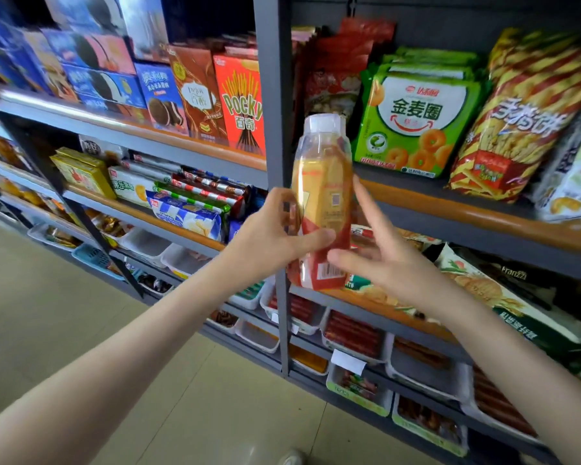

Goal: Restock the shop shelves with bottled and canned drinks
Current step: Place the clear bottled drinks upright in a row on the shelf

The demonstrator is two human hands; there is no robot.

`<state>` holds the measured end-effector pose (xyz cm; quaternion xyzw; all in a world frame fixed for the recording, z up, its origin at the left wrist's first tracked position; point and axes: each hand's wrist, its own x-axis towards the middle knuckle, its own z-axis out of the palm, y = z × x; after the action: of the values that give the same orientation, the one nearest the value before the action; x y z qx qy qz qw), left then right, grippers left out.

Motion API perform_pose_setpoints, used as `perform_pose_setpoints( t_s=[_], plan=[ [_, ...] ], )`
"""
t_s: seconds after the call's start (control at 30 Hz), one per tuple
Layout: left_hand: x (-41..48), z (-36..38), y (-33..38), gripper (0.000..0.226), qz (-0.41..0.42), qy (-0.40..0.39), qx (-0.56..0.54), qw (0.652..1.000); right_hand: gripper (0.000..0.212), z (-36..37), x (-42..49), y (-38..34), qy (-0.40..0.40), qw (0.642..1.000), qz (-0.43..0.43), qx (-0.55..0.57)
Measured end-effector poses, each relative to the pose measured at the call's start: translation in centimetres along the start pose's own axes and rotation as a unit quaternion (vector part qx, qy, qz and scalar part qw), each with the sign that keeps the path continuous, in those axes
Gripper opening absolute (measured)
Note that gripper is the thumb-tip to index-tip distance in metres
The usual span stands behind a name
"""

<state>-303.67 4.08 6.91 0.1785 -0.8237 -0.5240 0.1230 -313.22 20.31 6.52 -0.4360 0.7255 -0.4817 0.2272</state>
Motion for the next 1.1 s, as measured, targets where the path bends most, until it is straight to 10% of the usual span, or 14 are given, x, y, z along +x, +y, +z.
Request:
perform_pose_setpoints(
  t_s=[0.23, 0.47, 0.6, 0.8, 0.93, 1.1],
  plan=[
    [0.9, -1.0, 7.4, 0.072, 0.198, 0.212, 0.199, 0.936, 0.07, -3.6, 3.2, -9.3, 0.183, 0.975, -0.065, -0.111],
    [4.3, -5.8, 13.3, 0.079, 0.422, 0.261, 0.215, 0.841, 0.062, -8.4, 4.8, -16.7, 0.318, 0.909, -0.192, -0.19],
    [7.7, -11.0, 16.5, 0.06, 0.53, 0.225, 0.207, 0.791, 0.063, -11.4, 6.4, -20.6, 0.329, 0.906, -0.229, -0.135],
    [16.6, -16.3, 20.2, 0.059, 0.578, 0.387, 0.342, 0.632, 0.043, -16.0, 11.4, -24.1, 0.317, 0.926, -0.202, 0.02],
    [19.9, -17.4, 21.0, 0.062, 0.594, 0.406, 0.373, 0.585, 0.009, -18.1, 14.2, -25.5, 0.288, 0.941, -0.15, 0.098],
    [20.6, -17.4, 21.2, 0.062, 0.616, 0.412, 0.353, 0.571, 0.037, -20.6, 18.5, -24.9, 0.276, 0.955, -0.104, 0.014]
  ],
)
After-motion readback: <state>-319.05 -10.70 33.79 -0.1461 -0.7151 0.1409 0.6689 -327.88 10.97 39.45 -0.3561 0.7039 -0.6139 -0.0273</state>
